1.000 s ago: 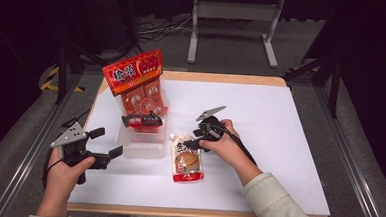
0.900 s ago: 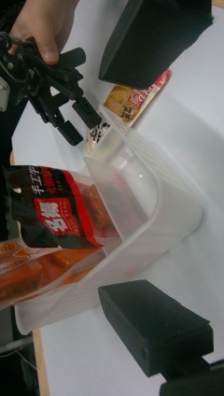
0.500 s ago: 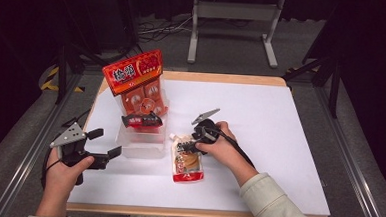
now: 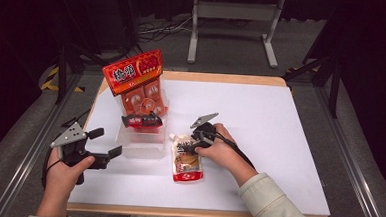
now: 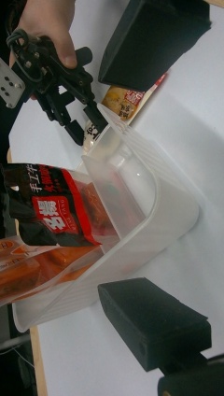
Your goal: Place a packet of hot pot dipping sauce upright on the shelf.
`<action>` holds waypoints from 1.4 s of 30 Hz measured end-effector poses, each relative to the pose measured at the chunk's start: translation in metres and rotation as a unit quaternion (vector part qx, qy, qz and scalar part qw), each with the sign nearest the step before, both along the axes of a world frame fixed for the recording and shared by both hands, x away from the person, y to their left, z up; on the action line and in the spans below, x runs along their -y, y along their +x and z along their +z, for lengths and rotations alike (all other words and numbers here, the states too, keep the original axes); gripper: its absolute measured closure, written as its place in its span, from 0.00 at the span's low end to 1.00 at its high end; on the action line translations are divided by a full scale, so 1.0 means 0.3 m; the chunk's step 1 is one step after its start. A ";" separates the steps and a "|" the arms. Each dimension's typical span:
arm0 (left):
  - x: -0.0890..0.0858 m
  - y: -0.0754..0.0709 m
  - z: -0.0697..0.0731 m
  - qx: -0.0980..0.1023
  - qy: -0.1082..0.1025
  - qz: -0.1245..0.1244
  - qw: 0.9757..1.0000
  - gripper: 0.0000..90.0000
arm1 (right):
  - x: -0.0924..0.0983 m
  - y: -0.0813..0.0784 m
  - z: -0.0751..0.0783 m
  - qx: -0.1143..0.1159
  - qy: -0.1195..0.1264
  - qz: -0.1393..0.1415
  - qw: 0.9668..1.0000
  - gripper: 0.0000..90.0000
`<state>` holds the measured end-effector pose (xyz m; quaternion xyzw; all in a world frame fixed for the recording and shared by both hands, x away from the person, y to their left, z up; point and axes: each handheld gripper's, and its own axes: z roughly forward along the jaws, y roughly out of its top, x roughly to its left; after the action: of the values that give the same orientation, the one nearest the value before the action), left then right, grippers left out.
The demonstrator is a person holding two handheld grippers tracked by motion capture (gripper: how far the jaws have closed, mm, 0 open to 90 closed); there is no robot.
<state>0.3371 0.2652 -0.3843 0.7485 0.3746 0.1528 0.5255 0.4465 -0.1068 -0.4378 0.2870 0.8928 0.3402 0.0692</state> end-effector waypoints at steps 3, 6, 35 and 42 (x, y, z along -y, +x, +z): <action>0.000 0.001 0.000 0.003 0.002 -0.001 1.000 0.04 | 0.000 -0.003 0.002 0.005 -0.006 -0.002 1.000 0.59; 0.001 0.001 0.000 0.002 0.000 0.000 1.000 0.04 | 0.001 -0.006 0.005 0.009 -0.010 0.003 1.000 0.69; 0.029 0.007 0.003 0.004 0.000 -0.001 1.000 0.05 | 0.050 -0.036 0.098 0.010 0.056 -0.012 0.998 0.99; 0.043 0.000 0.015 -0.004 0.004 -0.018 1.000 0.07 | 0.062 -0.056 0.131 0.015 0.071 -0.006 0.997 0.99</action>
<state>0.3370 0.2524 -0.3799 0.7575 0.3625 0.1422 0.5240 0.4298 -0.1254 -0.3984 0.2916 0.8634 0.4067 0.0639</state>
